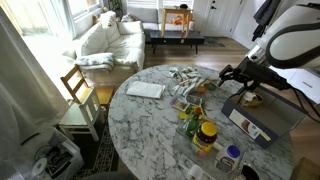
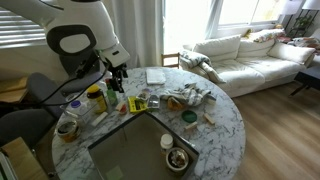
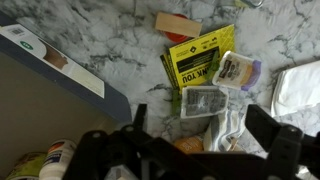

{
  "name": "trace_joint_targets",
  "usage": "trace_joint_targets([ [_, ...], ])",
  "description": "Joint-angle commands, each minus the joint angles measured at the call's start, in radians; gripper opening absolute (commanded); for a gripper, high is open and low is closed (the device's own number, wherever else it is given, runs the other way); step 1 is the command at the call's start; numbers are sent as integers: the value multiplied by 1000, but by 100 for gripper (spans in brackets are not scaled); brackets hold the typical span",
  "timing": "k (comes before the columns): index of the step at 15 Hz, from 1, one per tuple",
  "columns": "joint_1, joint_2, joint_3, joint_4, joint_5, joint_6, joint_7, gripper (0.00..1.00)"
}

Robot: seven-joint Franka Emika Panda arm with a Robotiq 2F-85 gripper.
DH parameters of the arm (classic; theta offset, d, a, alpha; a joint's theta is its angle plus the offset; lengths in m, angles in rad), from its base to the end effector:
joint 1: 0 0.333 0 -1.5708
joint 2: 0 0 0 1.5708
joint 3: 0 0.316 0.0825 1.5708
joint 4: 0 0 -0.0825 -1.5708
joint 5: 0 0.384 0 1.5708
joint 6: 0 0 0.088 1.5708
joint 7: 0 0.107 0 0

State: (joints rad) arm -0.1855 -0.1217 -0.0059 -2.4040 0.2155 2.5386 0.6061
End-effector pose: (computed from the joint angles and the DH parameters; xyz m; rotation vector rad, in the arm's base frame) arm 0.4907 -0.0977 0.3870 -2.5991 1.3524 -0.3241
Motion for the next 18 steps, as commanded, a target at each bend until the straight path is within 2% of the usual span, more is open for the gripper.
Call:
trace_joint_targets([
  [1, 23, 0, -24, 2, -4, -1, 2, 100],
  [3, 24, 0, -24, 5, -4, -1, 2, 100],
  [7, 39, 101, -51, 70, 108, 4, -43, 100],
  [9, 44, 150, -53, 104, 113, -4, -47, 100],
  [15, 57, 323, -77, 253, -2, -74, -72, 100],
  [18, 51, 403, -86, 342, -8, -122, -162, 100],
])
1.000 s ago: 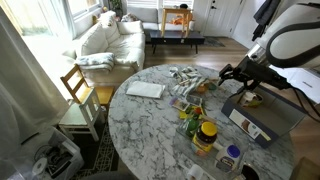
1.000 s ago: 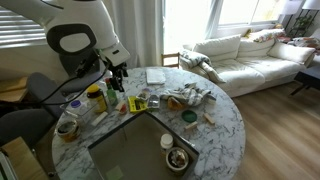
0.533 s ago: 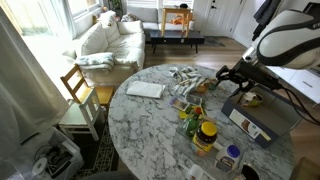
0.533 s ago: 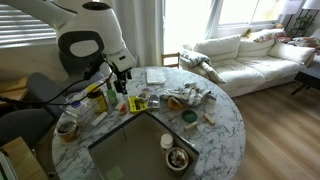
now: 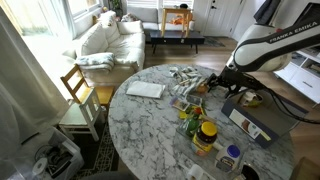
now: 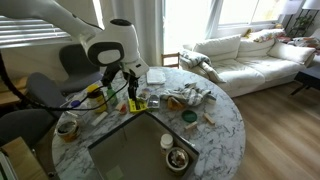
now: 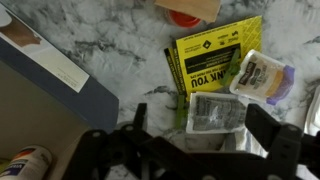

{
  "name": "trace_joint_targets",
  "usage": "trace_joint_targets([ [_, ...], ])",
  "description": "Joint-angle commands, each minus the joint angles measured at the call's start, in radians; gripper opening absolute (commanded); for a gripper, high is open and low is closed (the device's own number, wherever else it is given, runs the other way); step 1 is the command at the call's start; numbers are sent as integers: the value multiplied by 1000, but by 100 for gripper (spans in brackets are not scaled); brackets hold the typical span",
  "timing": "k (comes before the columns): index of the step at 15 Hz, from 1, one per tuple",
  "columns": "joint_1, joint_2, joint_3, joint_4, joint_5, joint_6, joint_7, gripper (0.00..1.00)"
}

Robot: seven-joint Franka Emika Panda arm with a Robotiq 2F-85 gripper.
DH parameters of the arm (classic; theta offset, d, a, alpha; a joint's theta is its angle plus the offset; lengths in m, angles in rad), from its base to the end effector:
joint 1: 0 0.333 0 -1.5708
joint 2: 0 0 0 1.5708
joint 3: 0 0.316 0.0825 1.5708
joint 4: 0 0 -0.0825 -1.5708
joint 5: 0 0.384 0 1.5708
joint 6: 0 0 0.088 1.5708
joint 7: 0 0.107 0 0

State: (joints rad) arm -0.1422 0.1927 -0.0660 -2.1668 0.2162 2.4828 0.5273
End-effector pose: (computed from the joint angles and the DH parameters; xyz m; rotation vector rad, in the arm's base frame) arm 0.5587 -0.1184 0.3179 -2.6943 1.2956 -0.1525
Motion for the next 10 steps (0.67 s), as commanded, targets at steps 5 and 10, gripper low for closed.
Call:
trace_joint_targets([
  [5, 15, 112, -30, 129, 17, -32, -142, 100],
  [10, 14, 127, -30, 146, 17, -32, -150, 100],
])
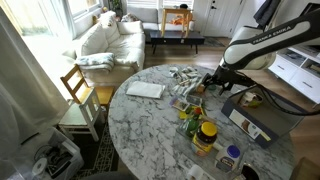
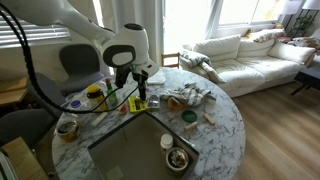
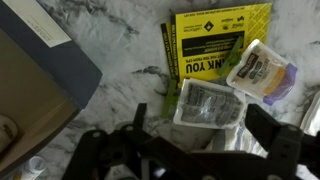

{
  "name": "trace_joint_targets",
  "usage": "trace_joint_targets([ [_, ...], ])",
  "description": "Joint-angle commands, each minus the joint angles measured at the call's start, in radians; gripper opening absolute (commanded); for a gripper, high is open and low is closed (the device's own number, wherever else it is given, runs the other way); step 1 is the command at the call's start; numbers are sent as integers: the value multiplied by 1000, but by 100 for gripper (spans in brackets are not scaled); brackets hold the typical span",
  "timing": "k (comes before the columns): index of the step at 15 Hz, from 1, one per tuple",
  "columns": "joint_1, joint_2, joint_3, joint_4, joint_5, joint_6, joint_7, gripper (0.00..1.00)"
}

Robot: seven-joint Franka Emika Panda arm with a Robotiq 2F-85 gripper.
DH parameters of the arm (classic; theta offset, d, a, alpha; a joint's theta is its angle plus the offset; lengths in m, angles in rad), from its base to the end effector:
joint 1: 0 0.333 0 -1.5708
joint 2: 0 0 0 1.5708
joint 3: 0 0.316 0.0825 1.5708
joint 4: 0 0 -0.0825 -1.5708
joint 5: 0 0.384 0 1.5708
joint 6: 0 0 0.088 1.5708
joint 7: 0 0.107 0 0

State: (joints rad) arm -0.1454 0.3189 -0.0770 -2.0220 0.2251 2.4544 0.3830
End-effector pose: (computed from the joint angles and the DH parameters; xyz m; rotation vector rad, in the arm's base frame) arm 0.5954 -0.1330 0.3033 -2.7826 1.1214 -0.1576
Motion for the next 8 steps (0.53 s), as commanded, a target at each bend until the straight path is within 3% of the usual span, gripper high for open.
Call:
trace_joint_targets([
  [1, 17, 23, -25, 16, 1, 14, 1, 100],
  [4, -17, 73, 1, 68, 59, 34, -128, 100],
  [8, -45, 151, 17, 158, 47, -24, -301, 100],
])
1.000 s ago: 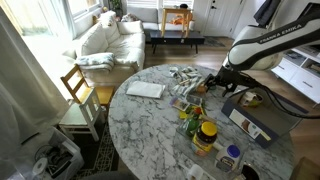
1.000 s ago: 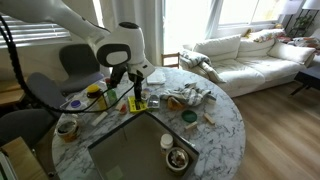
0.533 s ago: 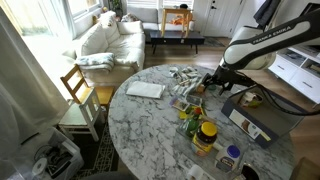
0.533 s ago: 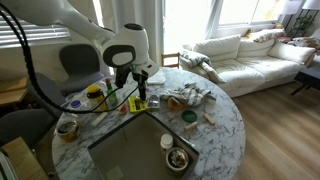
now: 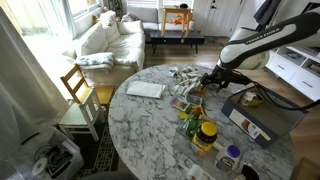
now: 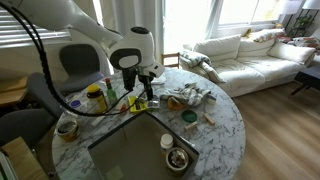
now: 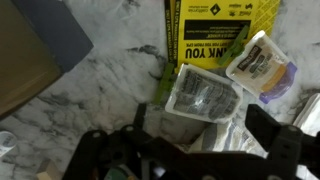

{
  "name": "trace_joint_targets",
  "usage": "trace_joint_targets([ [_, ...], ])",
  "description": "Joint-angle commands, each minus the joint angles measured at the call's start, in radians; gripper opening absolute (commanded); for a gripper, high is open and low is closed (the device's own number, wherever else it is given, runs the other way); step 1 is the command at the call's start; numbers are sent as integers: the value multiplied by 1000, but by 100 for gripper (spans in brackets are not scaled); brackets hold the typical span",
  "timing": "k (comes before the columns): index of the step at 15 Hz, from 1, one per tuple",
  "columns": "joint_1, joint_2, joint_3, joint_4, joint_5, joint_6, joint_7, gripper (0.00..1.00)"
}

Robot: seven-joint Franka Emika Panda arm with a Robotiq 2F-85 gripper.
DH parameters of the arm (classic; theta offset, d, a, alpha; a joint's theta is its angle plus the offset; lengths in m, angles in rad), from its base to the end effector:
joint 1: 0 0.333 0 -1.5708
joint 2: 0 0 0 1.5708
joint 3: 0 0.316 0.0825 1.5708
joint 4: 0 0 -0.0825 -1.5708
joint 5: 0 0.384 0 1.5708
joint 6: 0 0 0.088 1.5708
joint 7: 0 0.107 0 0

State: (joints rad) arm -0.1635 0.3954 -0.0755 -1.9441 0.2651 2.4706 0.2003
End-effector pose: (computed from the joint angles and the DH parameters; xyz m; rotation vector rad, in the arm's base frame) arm 0.6149 -0.1479 0.2912 -2.8414 0.9237 -0.2044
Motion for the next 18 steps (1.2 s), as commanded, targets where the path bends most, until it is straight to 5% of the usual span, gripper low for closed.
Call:
trace_joint_targets([
  [1, -36, 98, 21, 103, 8, -51, -162, 100],
  [15, -124, 377, 107, 380, 19, -121, -417, 100],
  [18, -134, 408, 116, 416, 17, -133, -421, 86],
])
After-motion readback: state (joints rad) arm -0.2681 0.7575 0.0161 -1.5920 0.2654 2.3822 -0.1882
